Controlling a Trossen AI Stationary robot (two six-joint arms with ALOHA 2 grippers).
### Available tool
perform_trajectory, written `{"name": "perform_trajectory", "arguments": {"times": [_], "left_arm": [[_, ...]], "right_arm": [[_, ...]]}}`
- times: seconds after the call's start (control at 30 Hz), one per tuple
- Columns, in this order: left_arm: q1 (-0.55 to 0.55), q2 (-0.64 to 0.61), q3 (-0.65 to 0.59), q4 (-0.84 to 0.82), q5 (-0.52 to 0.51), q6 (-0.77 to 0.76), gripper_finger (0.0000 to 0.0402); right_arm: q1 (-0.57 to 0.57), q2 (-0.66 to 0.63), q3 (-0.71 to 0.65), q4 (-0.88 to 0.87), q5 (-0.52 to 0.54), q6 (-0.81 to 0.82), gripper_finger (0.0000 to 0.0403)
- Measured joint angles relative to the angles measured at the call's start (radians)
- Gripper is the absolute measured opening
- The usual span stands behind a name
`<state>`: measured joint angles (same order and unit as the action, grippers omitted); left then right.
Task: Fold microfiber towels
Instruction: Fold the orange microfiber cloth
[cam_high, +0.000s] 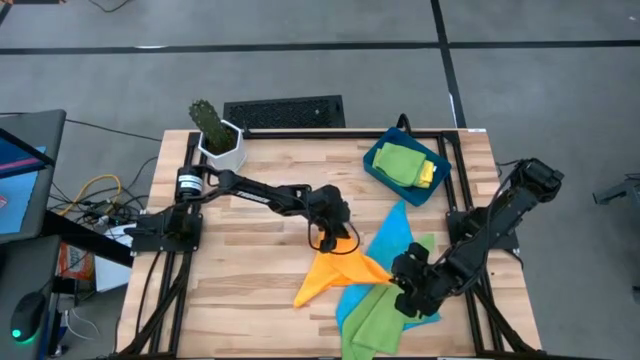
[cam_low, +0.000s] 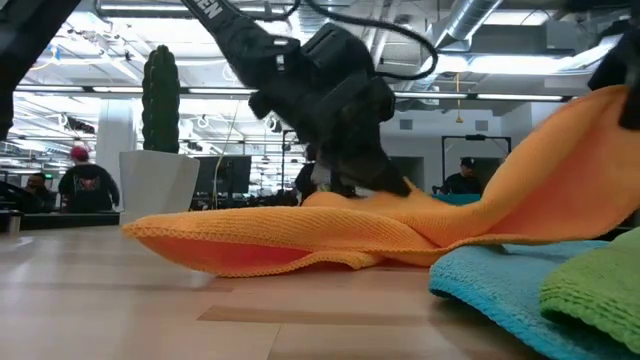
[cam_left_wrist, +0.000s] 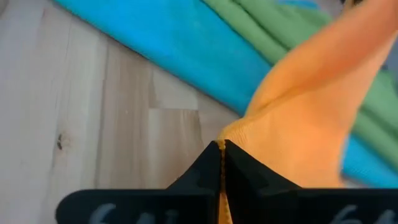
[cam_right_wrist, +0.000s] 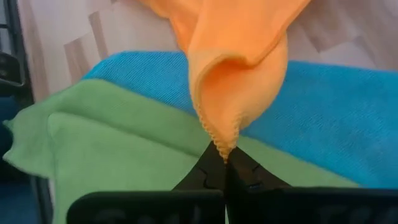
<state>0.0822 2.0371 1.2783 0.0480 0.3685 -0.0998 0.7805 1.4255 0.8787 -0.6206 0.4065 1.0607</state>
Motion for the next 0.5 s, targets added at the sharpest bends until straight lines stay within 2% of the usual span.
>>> {"name": "perform_trajectory", "arguments": {"times": [0.13,0.2,0.3,0.5], "left_arm": [[-0.013,-0.078,0.069,-0.146,-0.009,-0.041,0.0001],[-0.034,-0.143,0.100,-0.256,-0.067,-0.031,0.0000],[-0.080,-0.260,0.145,-0.424,-0.217,-0.001,0.0000],[-0.217,-0.527,0.178,-0.625,-0.617,-0.021,0.0000]], "right_arm": [[-0.056,-0.022,0.011,-0.011,-0.011,-0.081,0.0009],[-0.080,-0.034,0.035,-0.049,-0.011,-0.120,0.0009],[-0.112,-0.049,0.099,-0.135,-0.006,-0.196,0.0010],[-0.166,-0.053,0.275,-0.403,0.092,-0.362,0.0010]]}}
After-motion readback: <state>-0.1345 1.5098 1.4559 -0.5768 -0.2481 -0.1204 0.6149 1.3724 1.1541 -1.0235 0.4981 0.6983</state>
